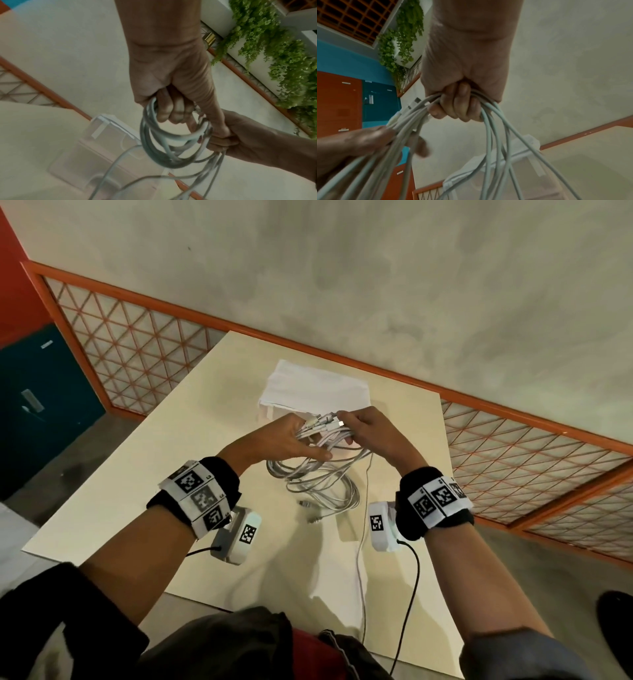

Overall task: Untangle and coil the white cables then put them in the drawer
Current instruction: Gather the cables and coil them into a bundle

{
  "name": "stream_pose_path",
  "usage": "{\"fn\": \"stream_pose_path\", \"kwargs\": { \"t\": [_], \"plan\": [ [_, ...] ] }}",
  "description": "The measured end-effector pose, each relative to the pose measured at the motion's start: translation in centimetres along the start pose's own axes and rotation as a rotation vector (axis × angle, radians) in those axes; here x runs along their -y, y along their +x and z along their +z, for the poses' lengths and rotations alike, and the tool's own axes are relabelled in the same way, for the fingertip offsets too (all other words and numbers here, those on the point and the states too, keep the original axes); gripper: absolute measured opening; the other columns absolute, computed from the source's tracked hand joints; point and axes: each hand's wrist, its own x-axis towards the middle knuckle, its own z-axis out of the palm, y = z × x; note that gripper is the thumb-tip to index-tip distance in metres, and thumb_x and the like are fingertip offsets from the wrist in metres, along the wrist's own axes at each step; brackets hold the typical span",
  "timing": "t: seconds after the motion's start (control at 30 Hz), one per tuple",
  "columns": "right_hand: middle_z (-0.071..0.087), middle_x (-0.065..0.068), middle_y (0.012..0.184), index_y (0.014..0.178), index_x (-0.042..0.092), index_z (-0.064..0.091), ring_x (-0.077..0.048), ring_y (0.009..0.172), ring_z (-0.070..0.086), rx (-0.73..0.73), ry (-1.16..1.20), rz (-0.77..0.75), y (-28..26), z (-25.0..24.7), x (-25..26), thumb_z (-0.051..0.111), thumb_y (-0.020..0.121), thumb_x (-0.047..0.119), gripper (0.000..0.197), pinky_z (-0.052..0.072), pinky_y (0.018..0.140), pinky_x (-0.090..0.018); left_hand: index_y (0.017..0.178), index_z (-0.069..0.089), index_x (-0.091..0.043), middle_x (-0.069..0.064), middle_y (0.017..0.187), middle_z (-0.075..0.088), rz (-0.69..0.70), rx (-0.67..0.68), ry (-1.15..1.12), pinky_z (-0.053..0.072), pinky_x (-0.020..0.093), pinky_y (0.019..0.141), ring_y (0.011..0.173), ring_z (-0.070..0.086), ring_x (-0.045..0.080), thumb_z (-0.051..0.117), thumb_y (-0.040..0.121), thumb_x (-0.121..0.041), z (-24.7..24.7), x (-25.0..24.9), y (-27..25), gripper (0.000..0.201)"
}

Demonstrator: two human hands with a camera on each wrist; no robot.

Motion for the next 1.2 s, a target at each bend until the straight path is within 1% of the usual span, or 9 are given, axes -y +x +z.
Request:
{"fn": "stream_pose_path", "kwargs": {
  "t": [0.2, 0.33, 0.43, 0.53, 0.67, 0.77, 0.97, 1.03, 1.2],
  "plan": [
    [0.044, 0.011, 0.042, 0.057, 0.001, 0.049, -0.003, 0.040, 0.035, -0.026, 0.023, -0.027, 0.1, -0.2, 0.3, 0.050, 0.098, 0.034, 0.053, 0.033, 0.055, -0.026, 0.065, 0.057, -0.015, -0.014, 0.033, 0.045, 0.014, -0.048, -0.145, 0.029, 0.006, 0.039, 0.031, 0.040, -0.003, 0.068, 0.084, -0.007, 2.2, -0.5, -0.6, 0.024],
    [0.041, 0.008, 0.048, 0.062, 0.005, 0.047, -0.006, 0.044, 0.036, -0.051, 0.258, -0.013, -0.5, -0.3, -0.2, 0.043, 0.099, 0.044, 0.054, 0.031, 0.049, -0.019, 0.069, 0.062, -0.016, -0.011, 0.034, 0.042, 0.070, -0.113, -0.164, 0.025, 0.010, 0.037, 0.031, 0.033, 0.000, 0.059, 0.091, -0.018, 2.1, -1.2, -0.5, 0.022],
    [0.038, 0.006, 0.041, 0.055, 0.013, 0.047, -0.015, 0.047, 0.042, -0.070, 0.393, 0.046, -0.4, 0.4, -1.2, 0.031, 0.099, 0.054, 0.062, 0.038, 0.057, -0.026, 0.072, 0.066, -0.009, -0.006, 0.043, 0.038, 0.125, -0.219, -0.176, 0.024, 0.014, 0.038, 0.035, 0.029, 0.003, 0.057, 0.093, -0.026, 1.2, -2.1, -0.4, 0.029],
    [0.030, 0.003, 0.035, 0.045, 0.015, 0.035, -0.015, 0.041, 0.038, -0.001, 0.561, 0.085, -0.1, 1.8, -2.0, 0.018, 0.103, 0.045, 0.068, 0.040, 0.065, -0.031, 0.075, 0.066, -0.002, 0.011, 0.055, 0.046, 0.202, -0.291, -0.186, 0.032, 0.021, 0.051, 0.048, 0.042, 0.014, 0.057, 0.093, -0.029, 0.3, -3.0, -0.7, 0.034],
    [0.036, 0.002, 0.036, 0.042, 0.016, 0.029, -0.018, 0.046, 0.047, 0.104, 0.583, 0.126, -0.5, 3.3, -3.2, 0.007, 0.104, 0.038, 0.070, 0.046, 0.075, -0.030, 0.068, 0.057, -0.011, -0.012, 0.038, 0.046, 0.283, -0.370, -0.215, 0.029, 0.008, 0.040, 0.033, 0.039, -0.002, 0.052, 0.095, -0.018, -1.2, -4.3, -1.7, 0.028],
    [0.030, 0.003, 0.036, 0.044, 0.015, 0.030, -0.021, 0.041, 0.037, 0.036, 0.578, 0.211, -0.5, 3.4, -3.7, 0.019, 0.103, 0.043, 0.066, 0.050, 0.062, -0.025, 0.068, 0.058, -0.013, -0.011, 0.038, 0.039, 0.298, -0.442, -0.264, 0.025, 0.011, 0.038, 0.034, 0.031, 0.001, 0.053, 0.095, -0.020, -2.2, -3.8, -1.9, 0.029],
    [0.039, 0.003, 0.043, 0.051, 0.010, 0.050, -0.008, 0.034, 0.032, -0.365, 0.103, 0.274, -0.6, -0.4, -2.4, 0.055, 0.092, 0.042, 0.052, 0.029, 0.043, -0.022, 0.066, 0.062, -0.010, -0.010, 0.037, 0.046, -0.023, -0.502, -0.054, 0.026, 0.008, 0.036, 0.031, 0.039, -0.001, 0.069, 0.084, -0.024, -4.7, 1.6, -1.7, 0.024],
    [0.043, -0.005, 0.050, 0.059, 0.003, 0.057, -0.011, 0.043, 0.038, -0.420, -0.093, 0.224, -0.7, -1.7, -1.7, 0.060, 0.090, 0.037, 0.046, 0.030, 0.046, -0.021, 0.059, 0.061, -0.012, -0.009, 0.044, 0.050, -0.192, -0.391, 0.085, 0.030, 0.007, 0.039, 0.038, 0.044, -0.001, 0.083, 0.068, -0.026, -5.7, 3.7, -2.0, 0.028],
    [0.056, -0.004, 0.066, 0.070, 0.012, 0.064, -0.025, 0.070, 0.047, -0.346, -0.478, 0.262, -1.0, -1.1, 0.6, 0.065, 0.081, 0.033, 0.023, 0.034, 0.065, -0.028, 0.091, 0.067, -0.009, -0.001, 0.067, 0.051, -0.324, -0.071, 0.166, 0.034, 0.021, 0.057, 0.064, 0.049, 0.014, 0.085, 0.061, -0.040, -4.6, 4.8, -3.5, 0.047]
  ]
}}
